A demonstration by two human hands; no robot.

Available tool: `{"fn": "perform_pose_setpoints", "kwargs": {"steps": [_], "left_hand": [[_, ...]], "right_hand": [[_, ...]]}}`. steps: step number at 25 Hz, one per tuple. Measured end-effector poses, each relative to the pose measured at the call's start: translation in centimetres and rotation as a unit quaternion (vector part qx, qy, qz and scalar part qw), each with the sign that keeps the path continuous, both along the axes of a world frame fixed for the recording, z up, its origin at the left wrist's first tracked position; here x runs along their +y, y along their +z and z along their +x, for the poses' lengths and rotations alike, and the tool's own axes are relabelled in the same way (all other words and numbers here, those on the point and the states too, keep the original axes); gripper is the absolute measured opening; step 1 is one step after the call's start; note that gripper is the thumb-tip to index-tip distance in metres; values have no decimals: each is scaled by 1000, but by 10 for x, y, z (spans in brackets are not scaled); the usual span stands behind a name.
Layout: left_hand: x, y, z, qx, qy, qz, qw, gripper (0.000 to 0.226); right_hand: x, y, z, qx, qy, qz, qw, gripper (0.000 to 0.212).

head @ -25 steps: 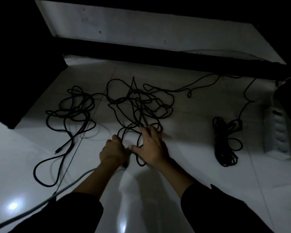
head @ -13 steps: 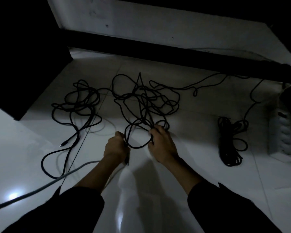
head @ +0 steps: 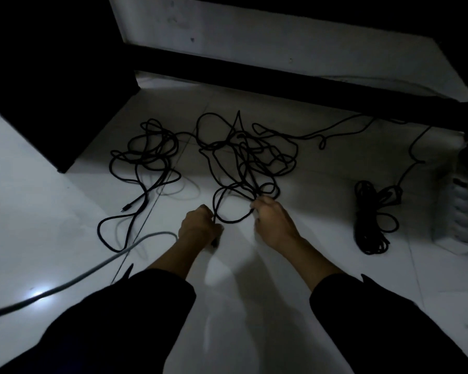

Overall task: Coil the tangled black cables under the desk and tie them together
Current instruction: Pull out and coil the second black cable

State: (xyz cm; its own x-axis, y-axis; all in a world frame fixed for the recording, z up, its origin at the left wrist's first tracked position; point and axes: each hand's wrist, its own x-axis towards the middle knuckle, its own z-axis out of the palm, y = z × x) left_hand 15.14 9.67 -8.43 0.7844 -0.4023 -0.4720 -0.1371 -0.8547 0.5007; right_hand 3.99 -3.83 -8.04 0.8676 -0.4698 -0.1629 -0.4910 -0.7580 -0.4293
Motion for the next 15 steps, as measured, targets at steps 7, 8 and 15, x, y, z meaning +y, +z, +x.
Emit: {"fn": "perform_pose_setpoints", "kwargs": {"steps": [7,8,15], "left_hand": [[14,12,-17,-14,0,44,999,50],[14,12,-25,-24,-15,58,998,50],[6,17,-45,-8,-34,70,997,40]], "right_hand": [[-3,7,-14,9,-2,5,1000,42],[0,9,-15,8,-4,7,1000,44],[-12,26,-34,10,5,-46,999,36]]}}
